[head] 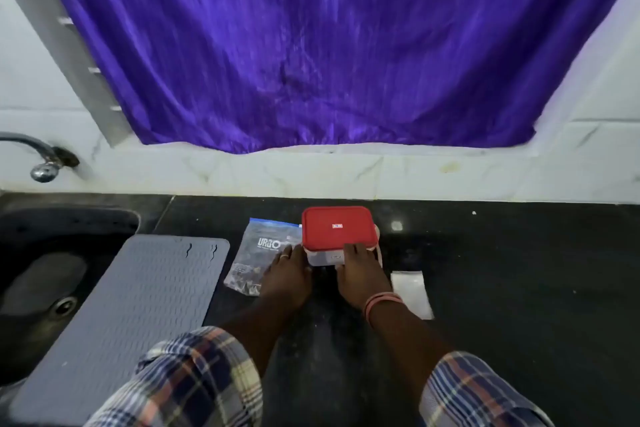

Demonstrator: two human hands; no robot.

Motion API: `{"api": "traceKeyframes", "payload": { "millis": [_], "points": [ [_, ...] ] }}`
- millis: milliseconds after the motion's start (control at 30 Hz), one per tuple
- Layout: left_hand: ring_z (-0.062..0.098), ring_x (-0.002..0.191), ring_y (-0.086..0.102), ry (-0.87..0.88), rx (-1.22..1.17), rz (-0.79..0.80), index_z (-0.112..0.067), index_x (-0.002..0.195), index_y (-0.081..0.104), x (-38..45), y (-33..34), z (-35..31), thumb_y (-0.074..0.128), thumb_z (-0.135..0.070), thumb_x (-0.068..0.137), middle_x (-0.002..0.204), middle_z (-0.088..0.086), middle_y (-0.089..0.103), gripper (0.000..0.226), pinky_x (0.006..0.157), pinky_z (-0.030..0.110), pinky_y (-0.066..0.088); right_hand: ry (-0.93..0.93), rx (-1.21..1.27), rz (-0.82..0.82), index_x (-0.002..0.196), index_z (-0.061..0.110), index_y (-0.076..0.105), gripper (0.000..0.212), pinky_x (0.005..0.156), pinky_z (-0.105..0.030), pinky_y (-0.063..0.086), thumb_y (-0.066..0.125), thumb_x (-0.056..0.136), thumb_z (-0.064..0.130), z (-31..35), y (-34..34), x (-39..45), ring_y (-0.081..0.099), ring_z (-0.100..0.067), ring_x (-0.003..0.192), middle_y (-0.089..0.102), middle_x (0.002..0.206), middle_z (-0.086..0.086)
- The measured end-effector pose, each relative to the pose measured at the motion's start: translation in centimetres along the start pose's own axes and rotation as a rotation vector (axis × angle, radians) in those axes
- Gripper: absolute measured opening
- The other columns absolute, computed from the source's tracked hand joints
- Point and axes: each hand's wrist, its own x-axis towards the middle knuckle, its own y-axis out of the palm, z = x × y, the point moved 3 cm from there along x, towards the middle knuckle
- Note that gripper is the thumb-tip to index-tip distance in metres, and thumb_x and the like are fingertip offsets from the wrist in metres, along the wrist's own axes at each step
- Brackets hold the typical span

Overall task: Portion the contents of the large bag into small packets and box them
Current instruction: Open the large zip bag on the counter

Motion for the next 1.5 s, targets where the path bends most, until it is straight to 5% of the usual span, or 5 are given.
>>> {"api": "traceKeyframes", "payload": {
  "millis": [500, 767, 1000, 1100, 1500],
  "points": [
    [0.014, 0.131, 0.051, -0.137, -0.418, 0.007, -0.03, 0.15, 0.044, 3.1, 1.2, 1.7, 0.054, -0.032, 0.102, 0.142, -0.009, 0.054, 0.049, 0.105, 0.028, 0.04, -0.081, -0.27, -0.101, 0.098, 0.016, 0.071, 0.025, 0.074, -0.047, 0.053, 0.074, 0.073, 0.015, 1.6, 3.8, 5.0, 0.062, -0.033, 0.082, 0.066, 0.095, -0.013],
    [0.019, 0.123, 0.06, -0.076, -0.527, 0.097, -0.035, 0.146, 0.048, 6.1, 1.0, 1.4, 0.048, -0.021, 0.101, 0.136, -0.004, 0.063, 0.047, 0.104, 0.031, 0.046, 0.001, -0.269, -0.049, 0.125, 0.017, 0.059, 0.035, 0.092, -0.045, 0.048, 0.055, 0.091, 0.017, 2.1, 3.8, 7.6, 0.055, -0.033, 0.111, 0.058, 0.127, -0.011],
    [0.032, 0.148, 0.031, -0.343, -0.078, -0.047, -0.022, 0.148, 0.044, 5.6, 0.9, 6.9, 0.053, -0.027, 0.097, 0.159, 0.011, 0.038, 0.052, 0.12, 0.05, 0.031, -0.123, -0.277, -0.177, 0.112, 0.015, 0.064, 0.034, 0.082, -0.043, 0.048, 0.066, 0.078, 0.02, 5.3, 4.9, 6.6, 0.056, -0.03, 0.093, 0.062, 0.107, -0.011],
    [0.037, 0.155, 0.005, -0.483, -0.063, 0.08, -0.03, 0.154, 0.03, 4.7, 1.1, 9.2, 0.054, -0.03, 0.098, 0.168, 0.013, 0.009, 0.062, 0.123, 0.055, 0.011, -0.259, -0.145, 0.045, 0.125, 0.015, 0.055, 0.037, 0.098, -0.042, 0.048, 0.061, 0.089, 0.023, 7.2, 7.3, 6.3, 0.053, -0.028, 0.115, 0.054, 0.128, -0.01],
    [0.033, 0.128, 0.052, -0.767, -0.246, -0.021, -0.012, 0.14, 0.044, 1.8, 1.4, 11.5, 0.065, -0.054, 0.085, 0.139, 0.013, 0.054, 0.072, 0.108, 0.048, 0.042, -0.101, 0.018, 0.461, 0.123, 0.004, 0.065, 0.039, 0.099, -0.033, 0.049, 0.064, 0.089, 0.024, 7.1, 11.3, 4.9, 0.058, -0.03, 0.114, 0.055, 0.128, -0.015]
  ]
}}
